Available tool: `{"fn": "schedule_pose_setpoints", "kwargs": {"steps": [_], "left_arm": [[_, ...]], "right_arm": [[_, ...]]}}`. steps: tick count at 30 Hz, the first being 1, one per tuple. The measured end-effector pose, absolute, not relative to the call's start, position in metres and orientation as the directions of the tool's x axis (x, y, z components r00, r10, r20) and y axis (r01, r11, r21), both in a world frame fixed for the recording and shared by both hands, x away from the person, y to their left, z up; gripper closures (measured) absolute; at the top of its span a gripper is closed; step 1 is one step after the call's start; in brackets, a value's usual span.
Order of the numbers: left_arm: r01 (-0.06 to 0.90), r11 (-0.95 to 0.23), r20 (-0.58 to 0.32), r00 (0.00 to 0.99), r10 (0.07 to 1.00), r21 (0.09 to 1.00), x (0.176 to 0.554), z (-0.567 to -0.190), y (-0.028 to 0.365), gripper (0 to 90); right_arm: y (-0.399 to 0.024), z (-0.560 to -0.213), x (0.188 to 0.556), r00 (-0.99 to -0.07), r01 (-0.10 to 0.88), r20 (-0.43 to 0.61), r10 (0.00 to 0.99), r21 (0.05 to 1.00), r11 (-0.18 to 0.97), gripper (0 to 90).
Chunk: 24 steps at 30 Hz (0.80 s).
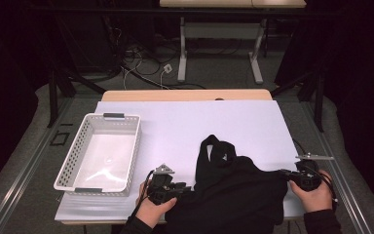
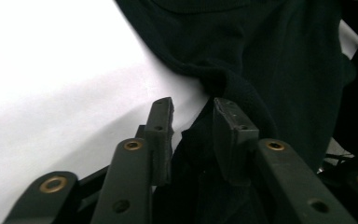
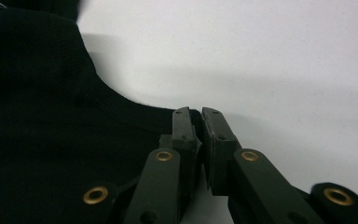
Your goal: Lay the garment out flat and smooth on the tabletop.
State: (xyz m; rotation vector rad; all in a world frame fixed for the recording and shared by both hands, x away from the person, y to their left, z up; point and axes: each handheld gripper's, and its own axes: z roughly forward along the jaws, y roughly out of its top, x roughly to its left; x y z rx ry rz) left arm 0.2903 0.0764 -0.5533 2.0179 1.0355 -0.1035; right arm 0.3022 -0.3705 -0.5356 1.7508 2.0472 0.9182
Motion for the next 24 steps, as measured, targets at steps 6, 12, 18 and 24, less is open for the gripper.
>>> {"fn": "schedule_pose_setpoints", "kwargs": {"steps": [6,12,18,24], "left_arm": [[0.725,-0.304,-0.447,0.642,0.623,0.618,0.291,-0.555,0.071,74.2],[0.711,-0.31,-0.422,0.65,0.633,0.631,0.287,-0.549,0.072,87.5],[0.701,-0.298,-0.405,0.649,0.644,0.648,0.288,-0.542,0.078,88.4],[0.687,-0.256,-0.381,0.63,0.676,0.681,0.294,-0.53,0.094,88.6]], "right_arm": [[-0.37,-0.536,0.303,-0.216,0.771,0.176,0.96,0.634,0.057,84.6],[-0.37,-0.536,0.302,-0.217,0.77,0.177,0.96,0.636,0.056,84.5],[-0.37,-0.536,0.302,-0.22,0.768,0.178,0.959,0.637,0.058,84.5],[-0.37,-0.535,0.302,-0.219,0.767,0.18,0.959,0.639,0.055,84.5]]}}
